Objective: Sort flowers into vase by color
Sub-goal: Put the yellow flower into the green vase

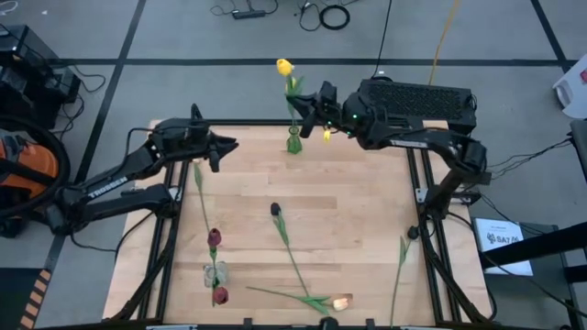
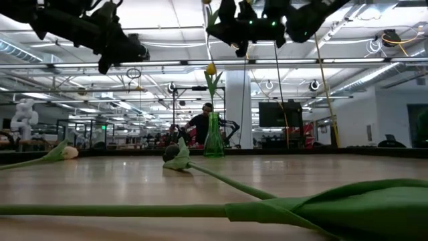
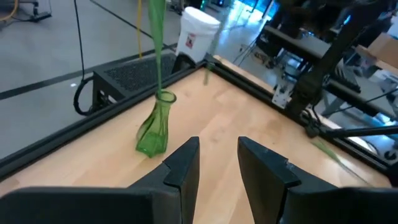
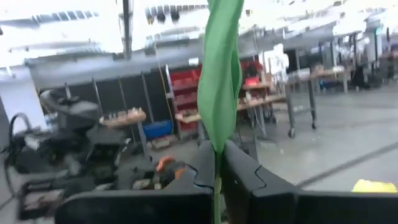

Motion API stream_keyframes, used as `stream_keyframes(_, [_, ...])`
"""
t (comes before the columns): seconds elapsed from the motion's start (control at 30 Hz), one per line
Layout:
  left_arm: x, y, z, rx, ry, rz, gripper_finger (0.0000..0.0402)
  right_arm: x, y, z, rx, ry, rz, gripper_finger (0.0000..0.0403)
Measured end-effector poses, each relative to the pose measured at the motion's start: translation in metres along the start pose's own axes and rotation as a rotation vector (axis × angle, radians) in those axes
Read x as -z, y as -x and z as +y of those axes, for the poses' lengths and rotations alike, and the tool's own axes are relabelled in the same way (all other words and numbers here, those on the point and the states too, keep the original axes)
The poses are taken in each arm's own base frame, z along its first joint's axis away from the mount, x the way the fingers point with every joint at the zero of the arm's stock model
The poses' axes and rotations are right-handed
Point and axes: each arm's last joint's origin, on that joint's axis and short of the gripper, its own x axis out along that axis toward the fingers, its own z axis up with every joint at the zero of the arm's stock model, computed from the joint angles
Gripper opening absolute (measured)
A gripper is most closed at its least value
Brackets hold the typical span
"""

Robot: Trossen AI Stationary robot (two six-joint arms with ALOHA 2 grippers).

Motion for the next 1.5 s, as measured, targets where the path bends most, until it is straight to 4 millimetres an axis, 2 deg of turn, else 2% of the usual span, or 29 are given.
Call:
stream_keyframes(0.13, [0.001, 0.006, -0.002, 0.013, 0.034, -0.015, 0.0116, 0.01, -0.006, -0.011, -0.024, -0.017, -0.061, 0.0002])
stream_keyframes(0.27, [0.001, 0.009, -0.003, 0.015, 0.042, -0.018, 0.0116, 0.025, -0.008, -0.021, -0.017, -0.04, -0.019, 0.0002])
stream_keyframes(0.7, [0.001, 0.009, -0.003, 0.017, 0.07, -0.017, 0.0116, 0.028, -0.008, -0.031, 0.014, 0.039, 0.009, 0.0002])
stream_keyframes(0.93, [0.001, 0.009, -0.003, 0.016, 0.105, -0.018, 0.0116, 0.046, -0.011, -0.042, 0.016, 0.013, 0.041, 0.0002])
stream_keyframes(1.27, [0.001, 0.009, -0.003, 0.008, 0.157, -0.022, 0.0116, 0.049, -0.01, -0.048, -0.035, 0.034, 0.07, 0.0002])
stream_keyframes(1.5, [0.001, 0.009, -0.002, -0.001, 0.175, -0.027, 0.0116, 0.044, -0.01, -0.045, -0.112, 0.016, 0.045, 0.0002])
